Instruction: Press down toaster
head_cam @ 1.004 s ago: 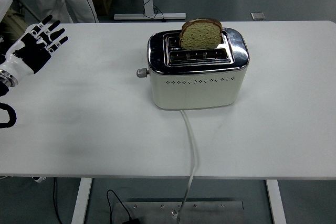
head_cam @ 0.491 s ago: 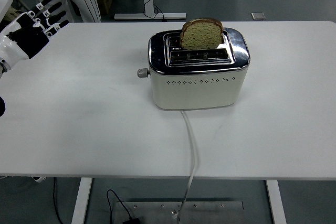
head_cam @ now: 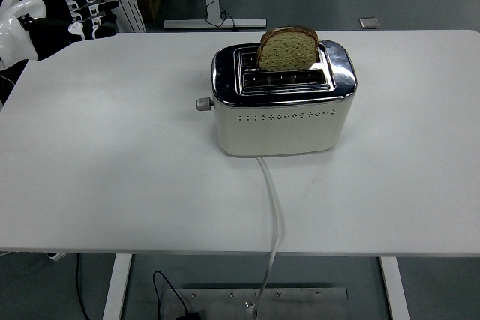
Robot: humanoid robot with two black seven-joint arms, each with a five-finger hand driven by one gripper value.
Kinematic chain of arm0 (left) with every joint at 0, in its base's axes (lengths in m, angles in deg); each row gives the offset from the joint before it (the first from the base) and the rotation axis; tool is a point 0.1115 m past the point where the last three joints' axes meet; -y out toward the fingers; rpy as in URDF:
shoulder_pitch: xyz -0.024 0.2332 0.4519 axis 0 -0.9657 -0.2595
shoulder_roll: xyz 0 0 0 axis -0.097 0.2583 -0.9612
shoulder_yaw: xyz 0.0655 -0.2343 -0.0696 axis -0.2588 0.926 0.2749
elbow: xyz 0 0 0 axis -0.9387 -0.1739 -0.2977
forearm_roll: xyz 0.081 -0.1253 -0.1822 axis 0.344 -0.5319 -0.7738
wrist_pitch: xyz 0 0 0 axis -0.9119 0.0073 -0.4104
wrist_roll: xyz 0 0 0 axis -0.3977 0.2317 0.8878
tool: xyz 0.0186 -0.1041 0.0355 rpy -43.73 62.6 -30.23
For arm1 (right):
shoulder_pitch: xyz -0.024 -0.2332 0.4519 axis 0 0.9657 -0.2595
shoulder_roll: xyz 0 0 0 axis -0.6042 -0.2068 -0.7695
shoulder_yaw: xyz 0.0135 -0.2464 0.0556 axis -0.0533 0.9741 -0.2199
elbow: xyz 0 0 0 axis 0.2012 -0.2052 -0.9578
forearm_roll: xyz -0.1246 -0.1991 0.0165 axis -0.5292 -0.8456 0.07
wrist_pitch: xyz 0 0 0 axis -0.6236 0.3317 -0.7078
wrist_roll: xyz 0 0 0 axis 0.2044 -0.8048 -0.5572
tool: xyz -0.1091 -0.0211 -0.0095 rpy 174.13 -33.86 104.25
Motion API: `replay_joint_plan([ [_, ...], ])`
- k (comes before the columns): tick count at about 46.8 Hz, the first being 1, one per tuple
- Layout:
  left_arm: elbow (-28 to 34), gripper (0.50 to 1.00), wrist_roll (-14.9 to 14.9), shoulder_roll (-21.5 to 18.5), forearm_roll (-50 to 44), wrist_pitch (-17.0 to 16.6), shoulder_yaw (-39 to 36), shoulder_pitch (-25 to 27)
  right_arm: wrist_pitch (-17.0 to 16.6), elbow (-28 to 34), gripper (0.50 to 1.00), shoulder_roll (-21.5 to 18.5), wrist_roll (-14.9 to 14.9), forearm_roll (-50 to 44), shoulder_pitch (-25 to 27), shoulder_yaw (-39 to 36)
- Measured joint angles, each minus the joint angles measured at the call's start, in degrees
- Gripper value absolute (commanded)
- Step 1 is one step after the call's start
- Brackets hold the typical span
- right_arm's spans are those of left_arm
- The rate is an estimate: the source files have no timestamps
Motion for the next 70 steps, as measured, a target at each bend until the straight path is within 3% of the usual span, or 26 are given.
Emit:
replay_joint_plan([
  [11,5.1,1.000,-0.8,-1.7,8.1,0.7,-4.8,6.8,0.0,0.0,0.998,0.0,0.0,0.0,0.0,0.0],
  [27,8.2,1.000,-3.6,-2.3,20.3,9.6,-11.0,14.2,0.0,0.0,0.998,0.0,0.0,0.0,0.0,0.0],
  [39,8.1,1.000,-3.6,-2.3,27.9,12.6,-11.8,14.7,0.0,0.0,0.998,0.0,0.0,0.0,0.0,0.0],
  [52,8.0,1.000,-3.6,-1.9,36.1,12.7,-14.7,14.1,0.0,0.0,0.998,0.0,0.0,0.0,0.0,0.0],
  [70,7.1,1.000,-3.6,0.1,36.6,12.0,-15.4,12.1,0.0,0.0,0.998,0.0,0.0,0.0,0.0,-0.1],
])
